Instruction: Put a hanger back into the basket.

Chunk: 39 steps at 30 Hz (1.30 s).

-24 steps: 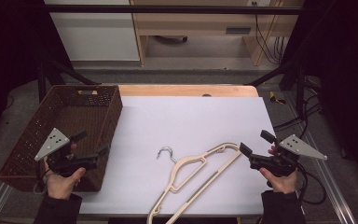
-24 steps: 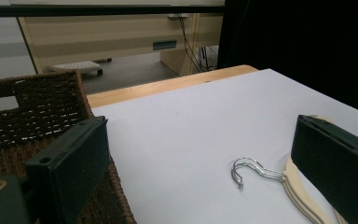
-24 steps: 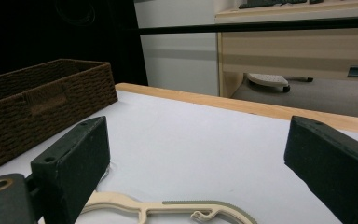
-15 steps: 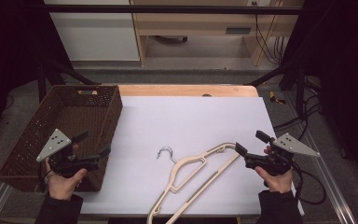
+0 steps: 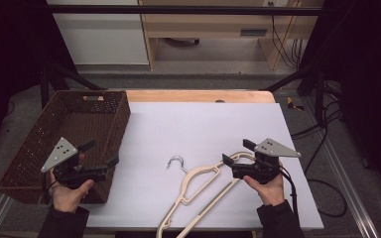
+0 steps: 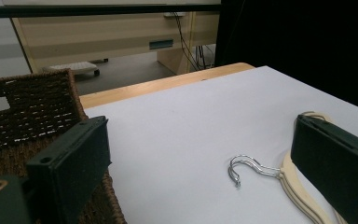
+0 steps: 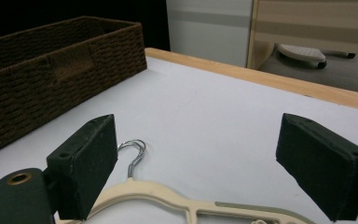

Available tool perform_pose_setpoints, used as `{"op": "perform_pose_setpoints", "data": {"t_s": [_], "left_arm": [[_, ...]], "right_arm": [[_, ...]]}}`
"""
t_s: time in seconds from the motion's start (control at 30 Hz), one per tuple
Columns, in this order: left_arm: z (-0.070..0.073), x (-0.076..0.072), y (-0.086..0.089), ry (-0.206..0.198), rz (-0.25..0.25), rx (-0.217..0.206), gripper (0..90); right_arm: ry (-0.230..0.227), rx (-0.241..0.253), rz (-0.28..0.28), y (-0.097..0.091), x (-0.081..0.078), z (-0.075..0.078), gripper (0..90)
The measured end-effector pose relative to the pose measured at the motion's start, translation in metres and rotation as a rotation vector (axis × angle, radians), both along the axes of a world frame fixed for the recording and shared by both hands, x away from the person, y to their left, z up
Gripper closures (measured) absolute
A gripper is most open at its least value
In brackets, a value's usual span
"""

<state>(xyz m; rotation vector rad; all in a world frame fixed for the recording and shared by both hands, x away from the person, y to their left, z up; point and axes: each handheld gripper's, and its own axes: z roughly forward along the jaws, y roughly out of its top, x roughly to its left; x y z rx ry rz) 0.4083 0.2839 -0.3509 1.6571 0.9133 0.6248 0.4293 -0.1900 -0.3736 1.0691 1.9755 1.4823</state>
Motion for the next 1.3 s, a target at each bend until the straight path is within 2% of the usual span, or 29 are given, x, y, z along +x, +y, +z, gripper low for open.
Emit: {"op": "perform_pose_setpoints", "data": {"t_s": [0.2, 0.23, 0.33, 0.4, 0.43, 0.47, 0.5, 0.53, 0.63, 0.67, 0.8, 0.9, 1.1, 1.17, 1.2, 1.23, 1.27, 1.3], "left_arm": [[0.001, -0.001, 0.002, -0.002, 0.004, -0.005, 4.3], [0.001, -0.001, 0.003, -0.003, 0.006, -0.003, 4.3], [0.001, -0.001, 0.004, -0.004, 0.007, -0.002, 4.2], [0.001, -0.002, 0.004, -0.008, 0.01, 0.0, 4.2], [0.001, -0.002, 0.004, -0.008, 0.01, 0.0, 4.1], [0.003, -0.002, 0.005, -0.012, 0.012, -0.001, 4.1], [0.003, -0.002, 0.005, -0.012, 0.012, -0.001, 4.1], [0.003, -0.003, 0.006, -0.013, 0.012, -0.002, 4.1], [0.003, -0.003, 0.006, -0.014, 0.014, -0.001, 4.1], [0.003, -0.003, 0.006, -0.014, 0.017, 0.003, 4.0], [0.002, -0.003, 0.004, -0.013, 0.012, 0.007, 4.0], [0.002, -0.003, 0.003, -0.014, 0.012, 0.007, 4.0], [0.002, -0.003, 0.003, -0.013, 0.007, 0.013, 4.0], [0.002, -0.003, 0.003, -0.015, 0.008, 0.008, 4.1], [0.001, -0.003, 0.002, -0.012, 0.007, 0.01, 4.1], [0.001, -0.003, 0.002, -0.012, 0.007, 0.01, 4.1], [0.001, -0.003, 0.002, -0.012, 0.007, 0.011, 4.0], [0.001, -0.003, 0.002, -0.012, 0.007, 0.011, 4.0]], "right_arm": [[0.009, -0.037, 0.026, 0.016, 0.004, 0.0, 14.5], [0.009, -0.041, 0.043, 0.026, 0.006, 0.001, 16.5], [0.012, -0.05, 0.054, 0.036, 0.009, 0.001, 17.5], [0.036, -0.087, 0.08, 0.054, 0.015, -0.003, 19.8], [0.036, -0.087, 0.08, 0.054, 0.015, -0.003, 19.8], [0.051, -0.117, 0.092, 0.066, 0.02, -0.007, 22.0], [0.051, -0.117, 0.092, 0.066, 0.02, -0.007, 22.0], [0.07, -0.135, 0.108, 0.078, 0.024, -0.012, 24.4], [0.086, -0.154, 0.122, 0.086, 0.027, -0.018, 25.8], [0.107, -0.175, 0.124, 0.094, 0.031, -0.025, 29.1], [0.145, -0.198, 0.122, 0.105, 0.038, -0.035, 35.3], [0.173, -0.24, 0.14, 0.116, 0.044, -0.046, 38.9], [0.215, -0.29, 0.164, 0.129, 0.053, -0.063, 50.0], [0.227, -0.29, 0.158, 0.131, 0.054, -0.065, 51.6], [0.248, -0.303, 0.157, 0.133, 0.057, -0.07, 55.1], [0.248, -0.303, 0.157, 0.133, 0.057, -0.07, 55.1], [0.27, -0.325, 0.155, 0.135, 0.06, -0.076, 57.9], [0.27, -0.325, 0.155, 0.135, 0.06, -0.076, 57.9]]}}
